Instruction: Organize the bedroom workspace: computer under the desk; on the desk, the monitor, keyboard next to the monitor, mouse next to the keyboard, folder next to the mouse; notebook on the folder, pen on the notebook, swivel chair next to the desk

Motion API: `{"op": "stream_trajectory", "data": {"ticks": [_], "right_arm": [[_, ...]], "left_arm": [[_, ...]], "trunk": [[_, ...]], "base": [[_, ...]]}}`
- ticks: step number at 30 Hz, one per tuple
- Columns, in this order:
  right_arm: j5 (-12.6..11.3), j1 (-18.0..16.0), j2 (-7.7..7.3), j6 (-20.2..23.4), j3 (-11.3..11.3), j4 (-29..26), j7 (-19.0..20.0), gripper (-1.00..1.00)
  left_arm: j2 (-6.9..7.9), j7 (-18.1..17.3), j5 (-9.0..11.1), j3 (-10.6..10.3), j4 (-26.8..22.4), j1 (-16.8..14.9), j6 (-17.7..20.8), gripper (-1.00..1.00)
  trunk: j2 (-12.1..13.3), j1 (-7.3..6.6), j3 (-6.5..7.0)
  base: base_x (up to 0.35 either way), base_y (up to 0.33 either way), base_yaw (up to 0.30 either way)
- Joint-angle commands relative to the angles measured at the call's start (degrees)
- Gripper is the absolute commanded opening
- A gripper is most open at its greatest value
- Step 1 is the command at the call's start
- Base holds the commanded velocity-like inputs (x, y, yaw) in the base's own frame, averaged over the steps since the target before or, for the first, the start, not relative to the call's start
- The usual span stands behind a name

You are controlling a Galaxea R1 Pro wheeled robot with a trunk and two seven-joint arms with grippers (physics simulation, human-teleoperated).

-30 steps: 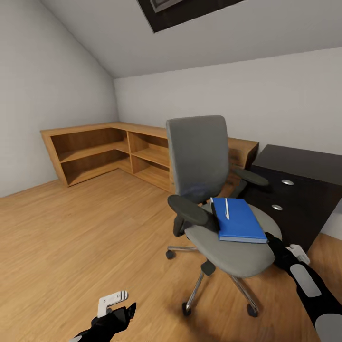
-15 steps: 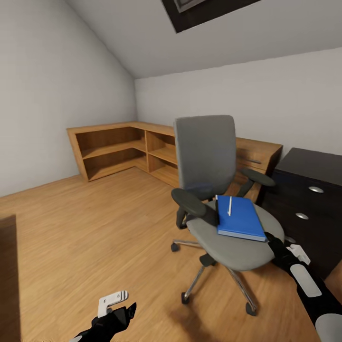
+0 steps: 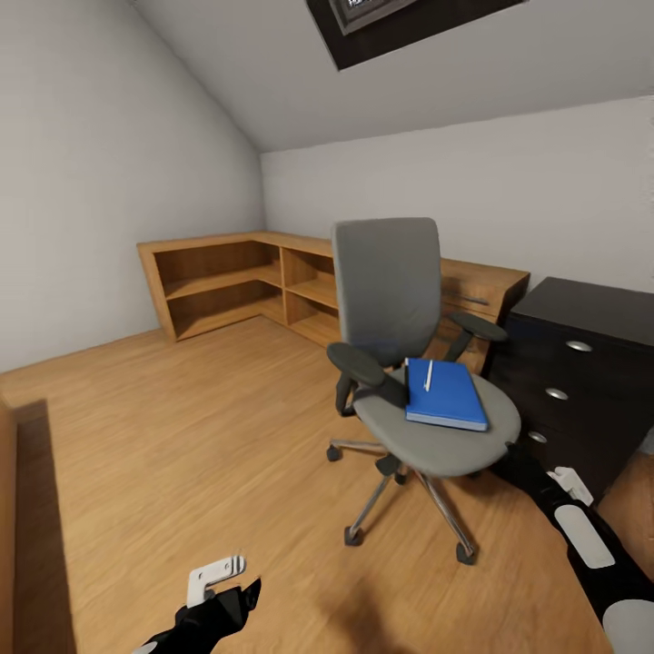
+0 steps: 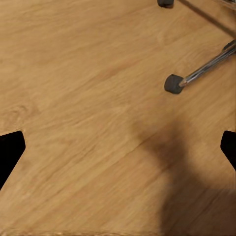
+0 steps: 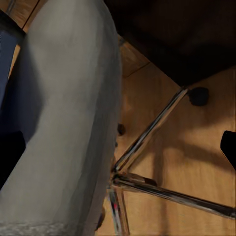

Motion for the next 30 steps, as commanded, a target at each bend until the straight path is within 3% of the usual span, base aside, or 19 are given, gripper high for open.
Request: {"op": "stream_trajectory", "data": {"ticks": [1, 5, 14, 15, 18, 19, 30], "right_arm": [[-0.4, 0.0, 0.05, 0.3, -0.1, 0.0, 0.1, 1.0], [-0.5, 0.0, 0.12, 0.5, -0.1, -0.1, 0.1, 1.0], [-0.6, 0.0, 1.23, 0.8, 0.3, -0.2, 0.0, 1.0], [-0.5, 0.0, 1.29, 0.7, 2.1, -0.4, 0.1, 1.0], [-0.4, 0.0, 1.29, 0.5, 3.8, -0.4, 0.1, 1.0], [-0.4, 0.0, 1.33, 0.4, 5.5, -0.4, 0.2, 1.0], [-0.5, 0.0, 1.38, 0.4, 5.8, -0.3, 0.2, 1.0]], "left_arm": [[0.0, 0.5, 0.6, 0.0, -0.1, 0.0, 0.2, 1.0], [0.0, 0.5, 0.6, 0.0, -0.1, 0.0, 0.2, 1.0], [0.0, 0.5, 0.6, 0.0, -0.1, 0.0, 0.2, 1.0], [0.0, 0.5, 0.6, 0.0, -0.1, 0.0, 0.2, 1.0], [0.0, 0.5, 0.6, 0.0, -0.1, 0.0, 0.2, 1.0], [0.0, 0.5, 0.5, 0.0, -0.1, 0.0, 0.2, 1.0], [0.0, 0.5, 0.5, 0.0, -0.1, 0.0, 0.2, 1.0]], "trunk": [[0.0, -0.04, -0.04], [0.0, -0.04, -0.04], [0.0, -0.04, -0.04], [0.0, -0.04, -0.04], [0.0, -0.04, -0.04], [0.0, -0.04, -0.04], [0.0, -0.04, -0.06]], "base": [[-0.335, 0.0, 0.0], [-0.296, 0.0, 0.0], [-0.019, 0.0, 0.0], [0.0, 0.0, 0.0], [0.0, 0.0, 0.0], [0.0, 0.0, 0.0], [0.008, 0.0, 0.002]]}}
